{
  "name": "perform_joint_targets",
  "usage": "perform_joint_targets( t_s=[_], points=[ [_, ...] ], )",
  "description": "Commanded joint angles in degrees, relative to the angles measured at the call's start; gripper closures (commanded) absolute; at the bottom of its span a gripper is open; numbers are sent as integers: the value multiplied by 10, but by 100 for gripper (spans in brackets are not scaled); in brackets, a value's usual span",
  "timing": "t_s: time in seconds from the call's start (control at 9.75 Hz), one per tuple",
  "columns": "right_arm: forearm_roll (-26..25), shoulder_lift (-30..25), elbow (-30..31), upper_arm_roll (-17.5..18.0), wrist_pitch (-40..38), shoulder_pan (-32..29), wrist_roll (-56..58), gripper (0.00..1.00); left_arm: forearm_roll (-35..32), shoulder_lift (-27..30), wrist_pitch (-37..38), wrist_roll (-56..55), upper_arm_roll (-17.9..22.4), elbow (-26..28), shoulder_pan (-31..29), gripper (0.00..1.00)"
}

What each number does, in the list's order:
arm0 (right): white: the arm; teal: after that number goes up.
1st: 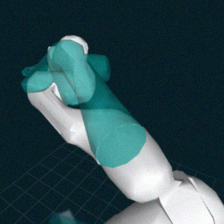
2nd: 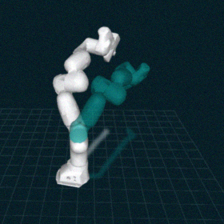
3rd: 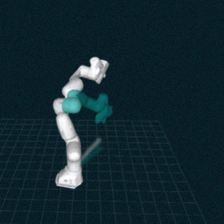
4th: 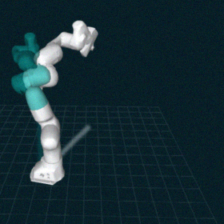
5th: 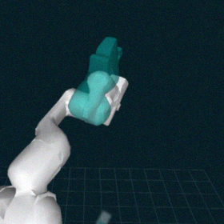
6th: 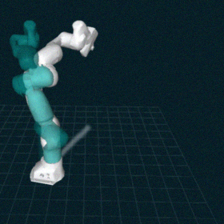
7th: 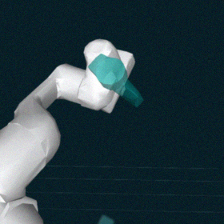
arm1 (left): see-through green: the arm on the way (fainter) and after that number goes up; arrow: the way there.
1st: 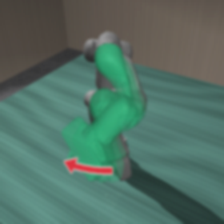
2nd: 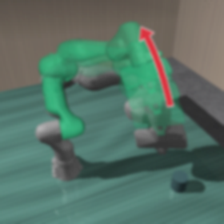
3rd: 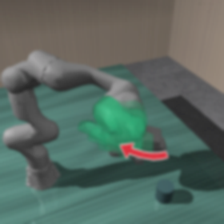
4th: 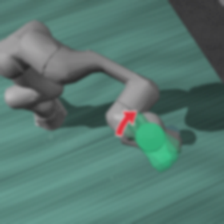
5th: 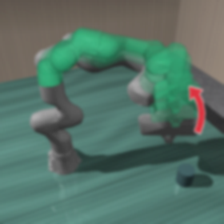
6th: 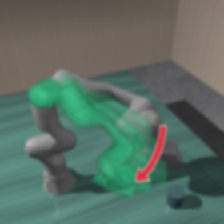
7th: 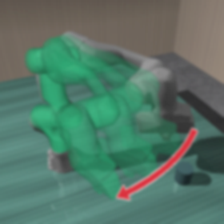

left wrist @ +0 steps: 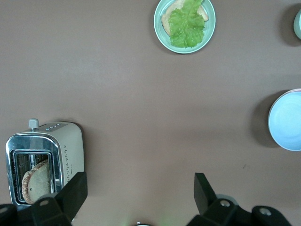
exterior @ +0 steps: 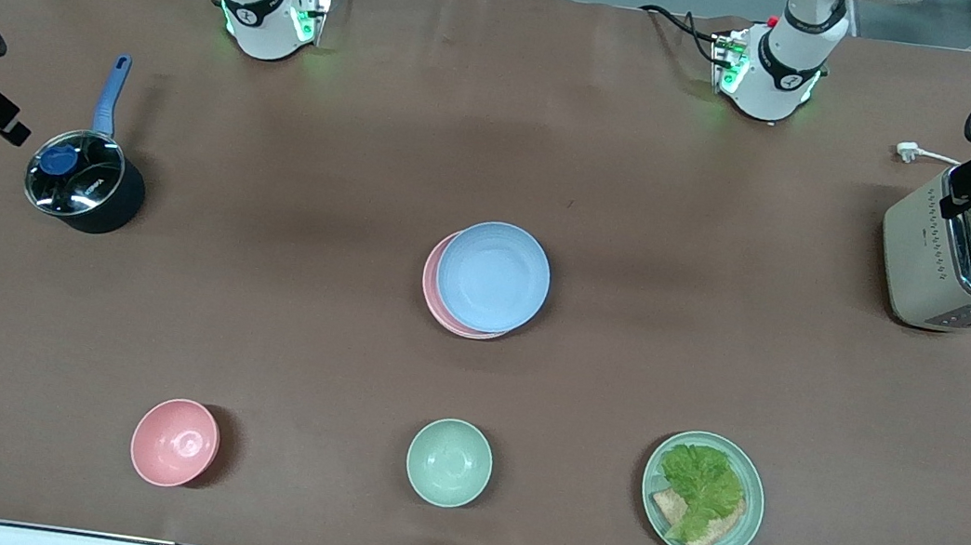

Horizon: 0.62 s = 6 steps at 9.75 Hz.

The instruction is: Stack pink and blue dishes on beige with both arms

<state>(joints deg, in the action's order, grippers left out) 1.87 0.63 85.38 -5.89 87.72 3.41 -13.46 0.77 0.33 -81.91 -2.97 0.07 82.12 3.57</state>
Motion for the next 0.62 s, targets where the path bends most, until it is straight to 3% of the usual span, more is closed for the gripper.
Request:
perform_joint_targets(
  t_s=[0.0, 0.51],
  points=[
    [-10, 2, -5, 4, -11, -4, 60, 0, -3, -6, 11, 13, -11, 7, -9, 0],
    [-31, 2, -7, 8, -11, -1, 66, 0, -5, -9, 8, 14, -11, 7, -10, 0]
  ],
)
